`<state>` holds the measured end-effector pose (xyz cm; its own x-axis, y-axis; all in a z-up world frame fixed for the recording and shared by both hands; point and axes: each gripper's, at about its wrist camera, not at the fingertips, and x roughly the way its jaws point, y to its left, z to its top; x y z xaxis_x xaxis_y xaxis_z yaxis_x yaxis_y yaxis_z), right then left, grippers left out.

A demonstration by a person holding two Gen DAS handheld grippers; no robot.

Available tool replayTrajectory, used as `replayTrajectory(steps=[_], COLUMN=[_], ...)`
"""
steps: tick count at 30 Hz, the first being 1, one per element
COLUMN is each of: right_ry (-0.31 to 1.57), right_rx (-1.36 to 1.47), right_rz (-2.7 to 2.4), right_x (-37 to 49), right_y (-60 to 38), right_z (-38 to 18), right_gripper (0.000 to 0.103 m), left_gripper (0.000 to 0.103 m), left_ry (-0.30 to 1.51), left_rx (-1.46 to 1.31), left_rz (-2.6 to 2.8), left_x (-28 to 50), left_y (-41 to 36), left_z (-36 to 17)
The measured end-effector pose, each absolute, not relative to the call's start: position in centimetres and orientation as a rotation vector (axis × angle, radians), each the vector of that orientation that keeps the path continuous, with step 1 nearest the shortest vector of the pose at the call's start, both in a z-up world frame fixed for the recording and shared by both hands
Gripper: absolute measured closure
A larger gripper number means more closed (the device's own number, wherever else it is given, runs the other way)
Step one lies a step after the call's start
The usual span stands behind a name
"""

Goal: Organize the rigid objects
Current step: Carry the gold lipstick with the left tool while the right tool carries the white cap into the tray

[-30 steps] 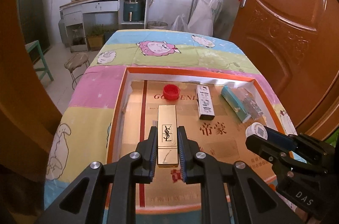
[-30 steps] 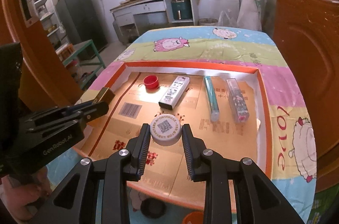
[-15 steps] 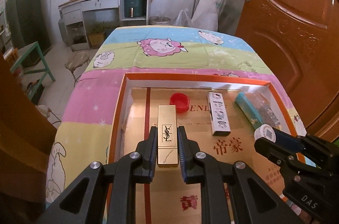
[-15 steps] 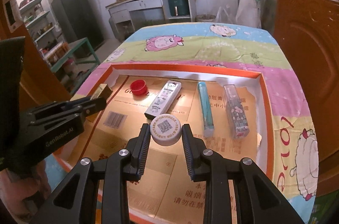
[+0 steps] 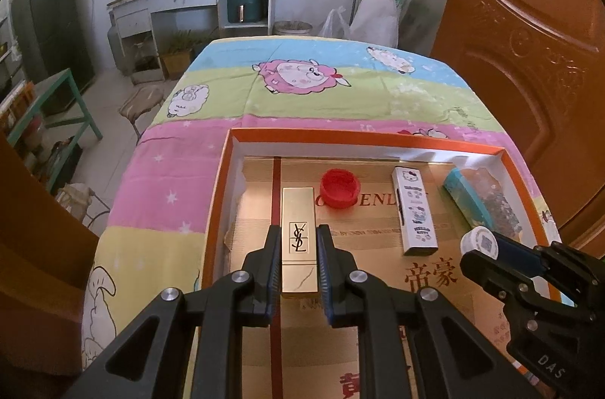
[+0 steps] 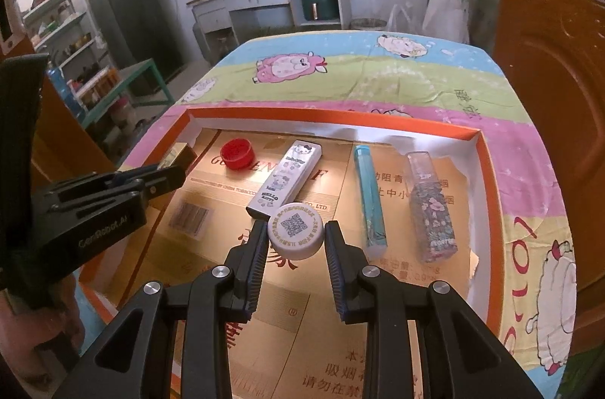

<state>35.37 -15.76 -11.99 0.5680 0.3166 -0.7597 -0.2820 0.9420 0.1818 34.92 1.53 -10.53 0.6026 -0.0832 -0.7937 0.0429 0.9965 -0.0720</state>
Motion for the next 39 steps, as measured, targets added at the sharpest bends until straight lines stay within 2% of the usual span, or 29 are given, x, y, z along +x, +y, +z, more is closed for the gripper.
replayTrajectory(steps=[39], right_ry=[0.946], right_rx=[0.009], right_rz=[0.349], right_x=[36.5], right_y=[-15.1], right_z=[-13.7], right_gripper=[0.072], left_gripper=[0.085], left_ry=[0.966], left_rx=[-0.036], left_rz=[-0.061], left_x=[36.2], left_y=[1.7], left_z=[-12.5])
